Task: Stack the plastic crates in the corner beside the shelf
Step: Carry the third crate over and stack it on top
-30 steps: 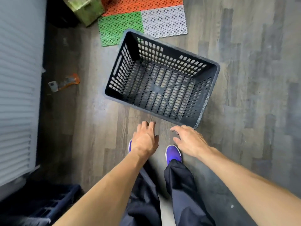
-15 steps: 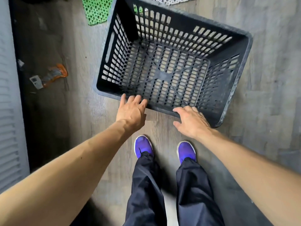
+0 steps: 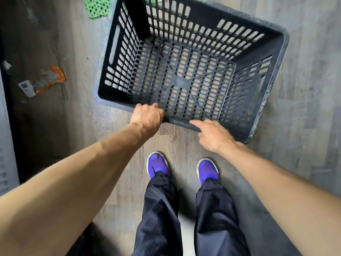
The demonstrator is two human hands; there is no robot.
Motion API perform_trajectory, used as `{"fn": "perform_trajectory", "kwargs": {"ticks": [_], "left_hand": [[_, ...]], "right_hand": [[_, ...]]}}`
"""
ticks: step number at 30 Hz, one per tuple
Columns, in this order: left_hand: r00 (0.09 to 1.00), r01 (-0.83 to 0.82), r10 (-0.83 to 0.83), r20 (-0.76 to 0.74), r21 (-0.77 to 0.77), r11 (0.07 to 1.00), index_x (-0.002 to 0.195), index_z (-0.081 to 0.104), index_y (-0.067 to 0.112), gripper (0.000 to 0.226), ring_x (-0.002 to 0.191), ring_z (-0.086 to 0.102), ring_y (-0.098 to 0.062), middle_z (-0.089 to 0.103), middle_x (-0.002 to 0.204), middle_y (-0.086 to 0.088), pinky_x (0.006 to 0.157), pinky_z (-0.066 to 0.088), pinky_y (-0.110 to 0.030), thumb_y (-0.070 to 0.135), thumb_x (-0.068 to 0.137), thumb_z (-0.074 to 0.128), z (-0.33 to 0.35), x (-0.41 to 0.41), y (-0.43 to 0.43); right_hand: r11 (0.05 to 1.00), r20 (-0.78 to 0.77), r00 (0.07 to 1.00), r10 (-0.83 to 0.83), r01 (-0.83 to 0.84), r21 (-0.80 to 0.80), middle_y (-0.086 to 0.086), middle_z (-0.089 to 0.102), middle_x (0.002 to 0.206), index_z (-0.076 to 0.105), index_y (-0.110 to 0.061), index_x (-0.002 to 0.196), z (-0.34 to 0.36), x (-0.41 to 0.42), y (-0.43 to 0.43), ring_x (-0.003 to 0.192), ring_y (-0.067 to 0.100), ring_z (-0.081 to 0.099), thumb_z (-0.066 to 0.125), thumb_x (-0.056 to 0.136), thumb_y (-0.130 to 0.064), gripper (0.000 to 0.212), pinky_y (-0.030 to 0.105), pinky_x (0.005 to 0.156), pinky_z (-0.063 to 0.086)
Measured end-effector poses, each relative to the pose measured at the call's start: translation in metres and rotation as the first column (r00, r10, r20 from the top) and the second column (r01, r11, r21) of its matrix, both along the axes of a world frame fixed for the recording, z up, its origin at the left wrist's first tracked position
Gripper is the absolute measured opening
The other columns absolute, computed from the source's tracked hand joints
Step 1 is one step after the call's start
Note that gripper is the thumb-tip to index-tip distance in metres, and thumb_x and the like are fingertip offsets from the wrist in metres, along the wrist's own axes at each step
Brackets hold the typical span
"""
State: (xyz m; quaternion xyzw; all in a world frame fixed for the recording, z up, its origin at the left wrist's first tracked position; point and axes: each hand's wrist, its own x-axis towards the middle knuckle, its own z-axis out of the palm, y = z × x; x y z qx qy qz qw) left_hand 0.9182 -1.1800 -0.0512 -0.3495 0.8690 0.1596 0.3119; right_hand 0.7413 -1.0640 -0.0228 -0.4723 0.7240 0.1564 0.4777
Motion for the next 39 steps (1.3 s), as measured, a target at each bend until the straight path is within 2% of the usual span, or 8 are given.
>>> {"fn": "perform_trajectory", "kwargs": {"ticks": [5,9,13,17,22,27,33,39], "left_hand": [[0.998,0.020,-0.020,-0.052,-0.020,1.000,0.113,0.066,0.028,0.025,0.101,0.065,-0.026,0.068,0.112,0.001,0.072,0.038,-0.031,0.029,0.099,0.045,0.038,-0.010,0.007],[0.999,0.029,-0.028,-0.044,0.012,1.000,0.109,0.067,0.018,0.024,0.104,0.065,-0.031,0.070,0.109,-0.007,0.081,0.048,-0.033,0.023,0.098,0.046,0.075,-0.024,0.021],[0.995,-0.065,0.068,-0.067,0.036,0.997,0.109,0.065,0.021,0.036,0.104,0.065,-0.031,0.070,0.109,-0.006,0.078,0.044,-0.033,0.049,0.098,0.046,0.111,-0.028,0.028],[0.977,-0.161,0.160,-0.140,0.004,0.987,0.106,0.061,0.022,0.043,0.097,0.066,-0.032,0.071,0.102,-0.008,0.070,0.037,-0.033,0.059,0.096,0.041,0.150,-0.024,0.034],[0.946,-0.287,0.286,-0.151,0.012,0.958,0.109,0.060,0.025,0.043,0.091,0.066,-0.028,0.070,0.097,-0.003,0.067,0.038,-0.032,0.062,0.093,0.044,0.208,-0.004,0.066],[0.919,-0.382,0.381,-0.096,0.010,0.924,0.109,0.057,0.026,0.040,0.074,0.058,-0.018,0.068,0.089,0.003,0.063,0.039,-0.031,0.061,0.094,0.043,0.268,0.021,0.126],[0.860,-0.509,0.502,-0.089,-0.079,0.857,0.111,0.056,0.026,0.043,0.071,0.062,-0.018,0.068,0.085,0.003,0.060,0.041,-0.029,0.062,0.093,0.043,0.350,0.073,0.189],[0.764,-0.644,0.636,-0.105,-0.185,0.743,0.098,0.053,0.022,0.043,0.056,0.053,-0.012,0.054,0.067,0.009,0.054,0.041,-0.027,0.062,0.093,0.040,0.443,0.128,0.245]], "right_hand": [[0.998,-0.080,0.996,0.051,-0.053,-0.025,0.006,0.051,0.135,0.039,-0.039,0.145,0.033,-0.012,0.004,0.126,0.031,0.043,0.049,0.095,-0.024,0.053,0.043,0.102,0.041],[0.994,-0.091,0.990,0.107,-0.106,0.018,0.004,0.055,0.128,0.052,-0.041,0.134,0.068,-0.033,-0.003,0.123,0.030,0.043,0.055,0.094,-0.034,0.041,0.041,0.099,0.041],[0.977,-0.083,0.975,0.208,-0.204,0.057,0.002,0.065,0.120,0.062,-0.038,0.121,0.108,-0.052,-0.022,0.119,0.030,0.050,0.059,0.090,-0.033,0.032,0.040,0.097,0.046],[0.930,-0.055,0.932,0.358,-0.350,0.116,0.002,0.066,0.116,0.055,-0.029,0.135,0.155,-0.062,-0.050,0.118,0.027,0.057,0.072,0.085,-0.040,0.054,0.039,0.097,0.048],[0.806,-0.058,0.810,0.583,-0.568,0.168,0.001,0.070,0.112,0.065,-0.022,0.117,0.195,-0.048,-0.053,0.105,0.028,0.064,0.080,0.070,-0.053,0.058,0.040,0.090,0.054],[0.684,-0.050,0.686,0.726,-0.713,0.155,0.005,0.067,0.117,0.062,-0.016,0.116,0.233,-0.020,-0.017,0.108,0.029,0.062,0.066,0.082,-0.060,0.056,0.038,0.085,0.052],[0.587,0.050,0.586,0.809,-0.809,-0.017,0.005,0.060,0.134,0.050,-0.024,0.141,0.309,0.023,0.015,0.122,0.028,0.056,0.061,0.088,-0.058,0.064,0.037,0.095,0.048],[0.438,0.057,0.435,0.898,-0.882,-0.173,-0.005,0.069,0.095,0.064,-0.028,0.102,0.395,0.090,0.025,0.091,0.020,0.064,0.063,0.087,-0.054,0.030,0.035,0.078,0.051]]}}
